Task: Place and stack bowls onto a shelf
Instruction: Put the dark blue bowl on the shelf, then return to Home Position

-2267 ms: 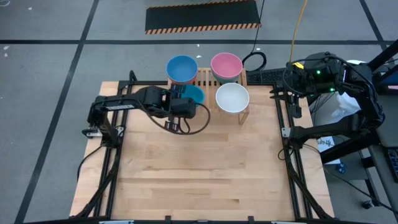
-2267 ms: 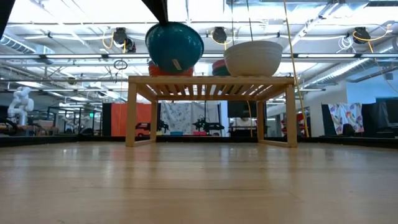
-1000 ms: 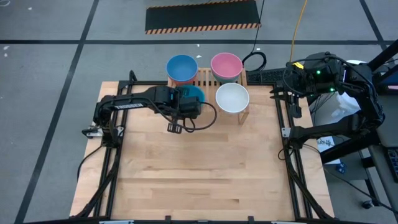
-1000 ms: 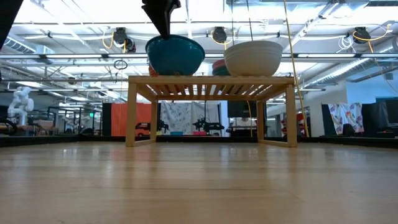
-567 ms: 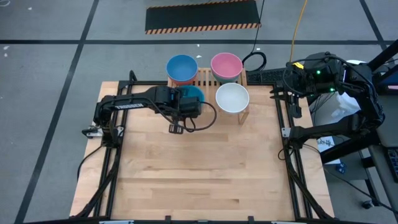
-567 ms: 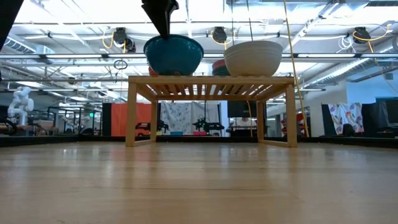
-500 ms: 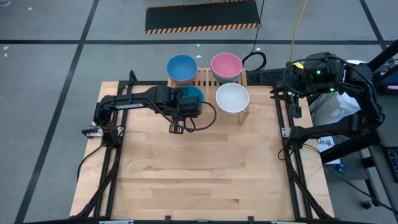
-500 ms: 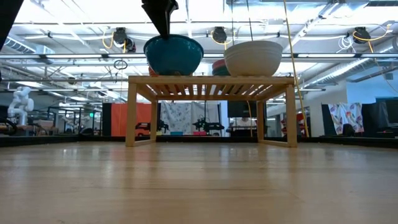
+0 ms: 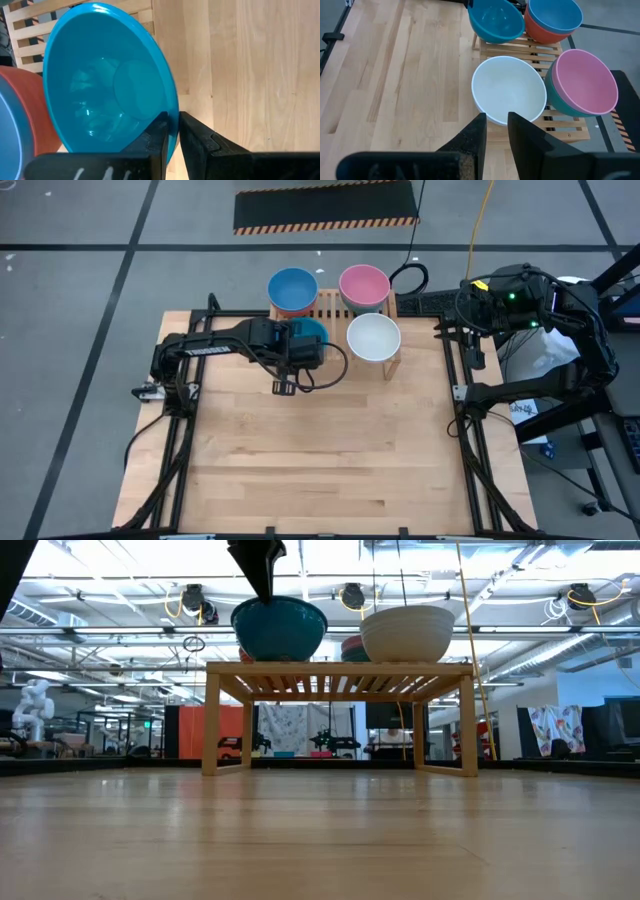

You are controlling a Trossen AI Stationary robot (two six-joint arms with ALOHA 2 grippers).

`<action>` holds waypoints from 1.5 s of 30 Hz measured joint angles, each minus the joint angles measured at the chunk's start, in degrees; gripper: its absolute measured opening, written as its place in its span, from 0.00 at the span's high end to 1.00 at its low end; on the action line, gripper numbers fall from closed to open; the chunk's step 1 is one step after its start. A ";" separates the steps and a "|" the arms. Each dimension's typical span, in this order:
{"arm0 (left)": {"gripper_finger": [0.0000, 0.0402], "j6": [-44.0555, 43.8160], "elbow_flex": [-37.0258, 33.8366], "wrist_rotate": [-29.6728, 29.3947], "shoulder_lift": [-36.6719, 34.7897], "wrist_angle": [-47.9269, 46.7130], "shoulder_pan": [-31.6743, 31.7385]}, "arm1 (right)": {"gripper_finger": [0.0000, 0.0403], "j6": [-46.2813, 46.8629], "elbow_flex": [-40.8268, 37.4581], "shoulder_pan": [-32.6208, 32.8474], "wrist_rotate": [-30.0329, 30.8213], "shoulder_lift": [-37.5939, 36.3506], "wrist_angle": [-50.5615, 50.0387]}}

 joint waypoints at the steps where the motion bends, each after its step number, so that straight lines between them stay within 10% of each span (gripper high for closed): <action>1: 0.87 0.29 0.00 -0.01 0.00 0.00 -0.06 | 0.81 0.00 0.00 0.00 0.00 0.00 0.00; 45: 0.87 0.62 0.00 -3.10 -2.30 -2.49 -1.91 | 0.81 -0.70 0.00 0.00 0.00 -0.10 2.49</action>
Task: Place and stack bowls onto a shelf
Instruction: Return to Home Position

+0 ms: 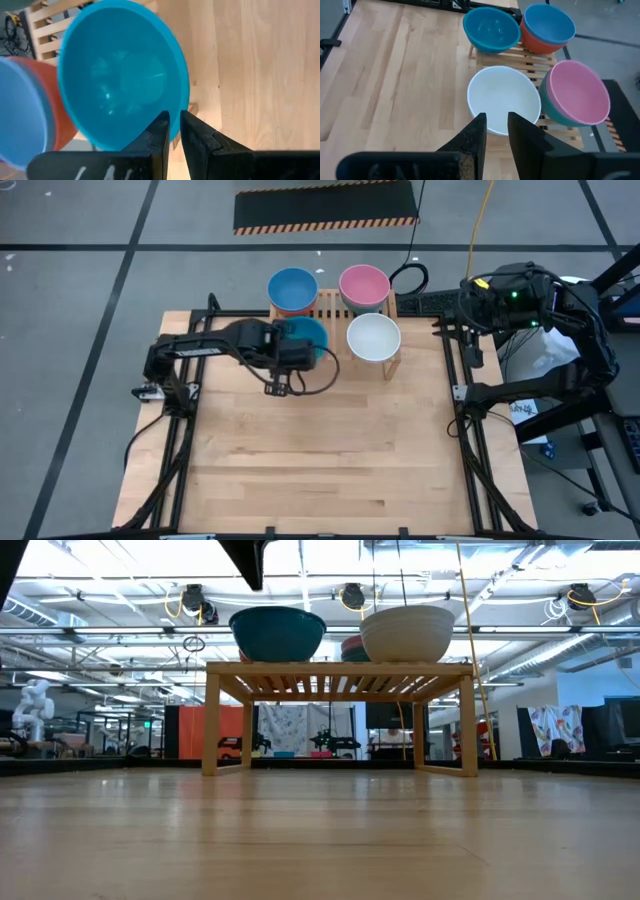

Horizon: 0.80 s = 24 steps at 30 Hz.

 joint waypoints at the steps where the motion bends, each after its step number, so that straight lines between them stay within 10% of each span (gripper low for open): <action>1: 0.87 -0.79 0.00 0.00 -0.86 0.07 0.00 | 0.81 -0.50 0.00 0.00 0.00 -0.25 0.22; 24: 0.87 -15.54 0.07 0.06 -31.12 6.16 -2.39 | 0.81 3.46 0.00 0.00 0.00 -15.33 6.50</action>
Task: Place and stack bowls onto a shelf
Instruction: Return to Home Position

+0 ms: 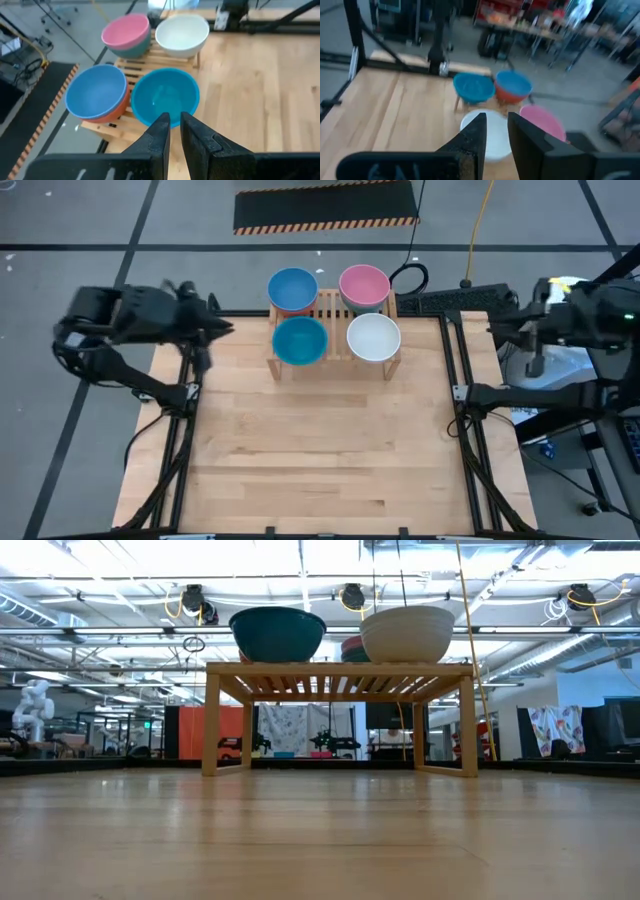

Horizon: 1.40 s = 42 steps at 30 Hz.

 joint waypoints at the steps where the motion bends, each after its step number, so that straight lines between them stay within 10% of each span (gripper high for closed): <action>1: 0.87 0.00 0.00 -0.02 -0.86 0.16 -0.29 | 0.81 -0.13 0.00 0.00 0.00 -0.54 1.16; 17: 0.87 -2.97 0.00 0.23 -9.07 -4.27 -2.83 | 0.81 20.54 0.02 0.00 -0.20 -4.06 10.94; 42: 0.87 0.74 -0.04 6.19 -23.59 -6.27 -2.83 | 0.81 22.64 -0.02 -0.02 0.27 -12.76 2.21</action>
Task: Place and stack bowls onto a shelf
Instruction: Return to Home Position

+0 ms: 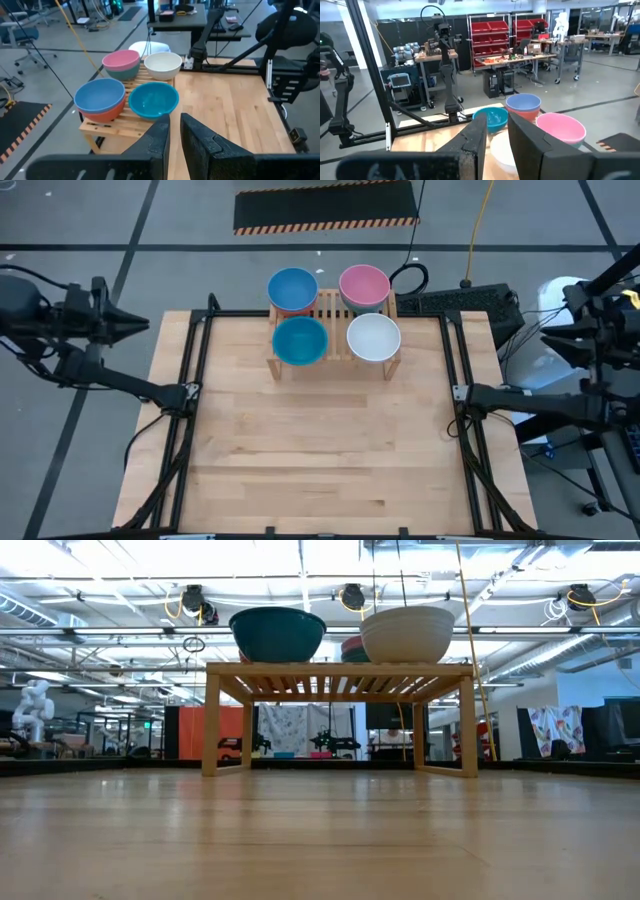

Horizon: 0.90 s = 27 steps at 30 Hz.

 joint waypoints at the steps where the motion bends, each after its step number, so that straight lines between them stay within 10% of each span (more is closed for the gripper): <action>1: 0.87 0.00 0.00 0.00 -0.33 0.00 0.00 | 0.81 0.16 0.00 0.00 0.03 -0.52 -0.58; 27: 0.87 -4.24 -11.04 -0.02 -11.89 0.15 0.02 | 0.81 1.65 0.02 -2.95 3.03 -13.43 -11.99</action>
